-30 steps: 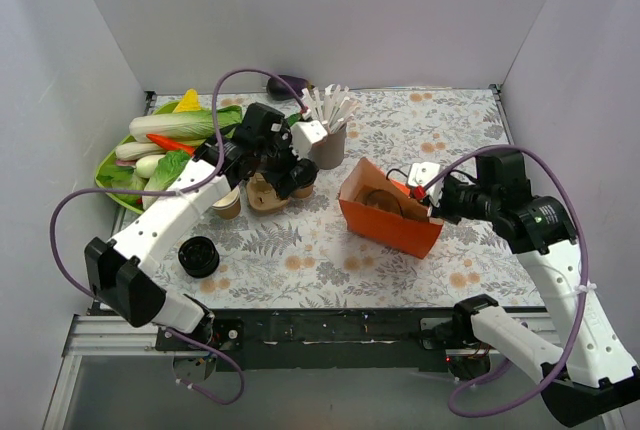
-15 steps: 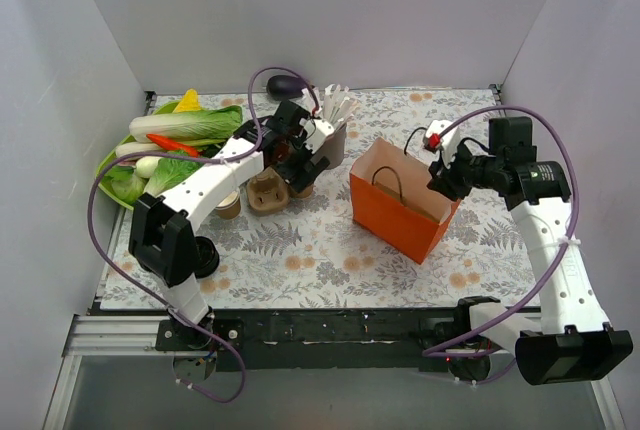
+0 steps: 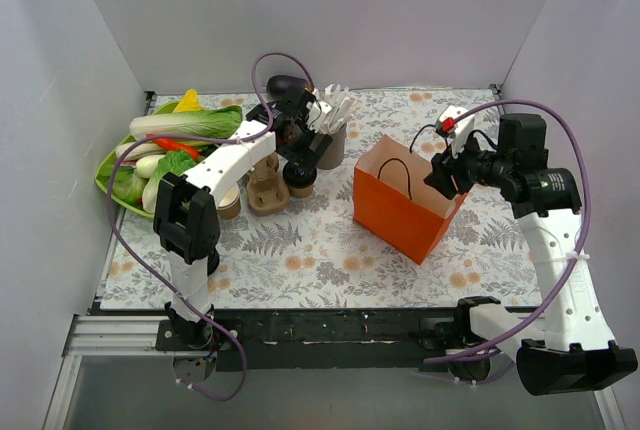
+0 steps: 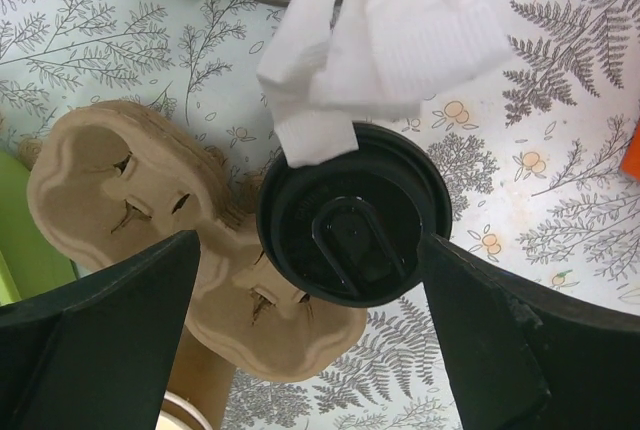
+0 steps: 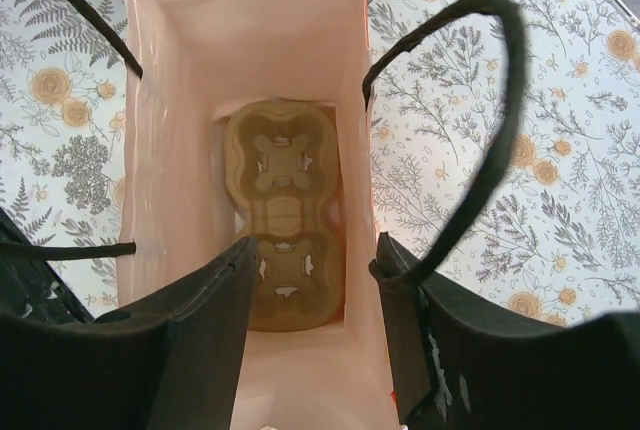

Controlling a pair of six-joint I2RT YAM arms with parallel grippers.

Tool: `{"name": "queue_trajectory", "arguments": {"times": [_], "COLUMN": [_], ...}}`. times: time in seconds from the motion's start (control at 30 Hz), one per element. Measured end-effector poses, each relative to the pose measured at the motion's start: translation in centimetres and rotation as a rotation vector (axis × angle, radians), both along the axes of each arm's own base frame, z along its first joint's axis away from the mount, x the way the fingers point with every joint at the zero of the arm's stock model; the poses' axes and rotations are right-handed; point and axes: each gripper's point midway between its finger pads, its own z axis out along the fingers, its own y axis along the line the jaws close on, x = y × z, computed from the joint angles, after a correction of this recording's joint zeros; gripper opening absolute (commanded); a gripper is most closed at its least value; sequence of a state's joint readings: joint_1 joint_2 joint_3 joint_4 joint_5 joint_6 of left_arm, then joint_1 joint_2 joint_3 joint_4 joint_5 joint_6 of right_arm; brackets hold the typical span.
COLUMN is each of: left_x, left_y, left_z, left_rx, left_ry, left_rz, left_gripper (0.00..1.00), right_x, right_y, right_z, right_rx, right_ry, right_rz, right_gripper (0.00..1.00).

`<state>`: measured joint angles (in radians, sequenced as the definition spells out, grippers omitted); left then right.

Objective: Pack the takeout coffee

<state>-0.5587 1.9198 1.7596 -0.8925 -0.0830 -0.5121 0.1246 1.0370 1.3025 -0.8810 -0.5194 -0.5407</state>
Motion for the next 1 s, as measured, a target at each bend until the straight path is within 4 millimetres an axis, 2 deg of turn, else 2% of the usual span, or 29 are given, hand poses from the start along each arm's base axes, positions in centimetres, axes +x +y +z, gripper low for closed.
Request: {"name": "queue_trajectory", "arguments": {"times": [0.13,0.33,0.67,1.0], "left_x": [0.2,-0.5,-0.9,-0.7], "left_y": [-0.2,-0.4,-0.5,-1.1], "left_z": [-0.3,-1.1,-1.8,-2.9], "left_rx": [-0.008,-0.026,-0.043,-0.066], "left_ry": [0.016,0.063,0.103,0.149], "left_rz": [0.034,0.070,0.092,0.103], "left_gripper": [0.89,0.84,0.82,0.72], "right_x": [0.0,0.4,0.7,0.7], "right_y": [0.1,0.1,0.2,0.2], "right_z": [0.4,0.4,0.5,0.5], "right_rx": [0.013,0.022,0.028,0.029], "right_ry": [-0.010,-0.004,-0.012,-0.013], "right_rz": [-0.010,-0.018,-0.021,-0.021], "right_gripper": [0.60,0.60,0.60,0.60]}}
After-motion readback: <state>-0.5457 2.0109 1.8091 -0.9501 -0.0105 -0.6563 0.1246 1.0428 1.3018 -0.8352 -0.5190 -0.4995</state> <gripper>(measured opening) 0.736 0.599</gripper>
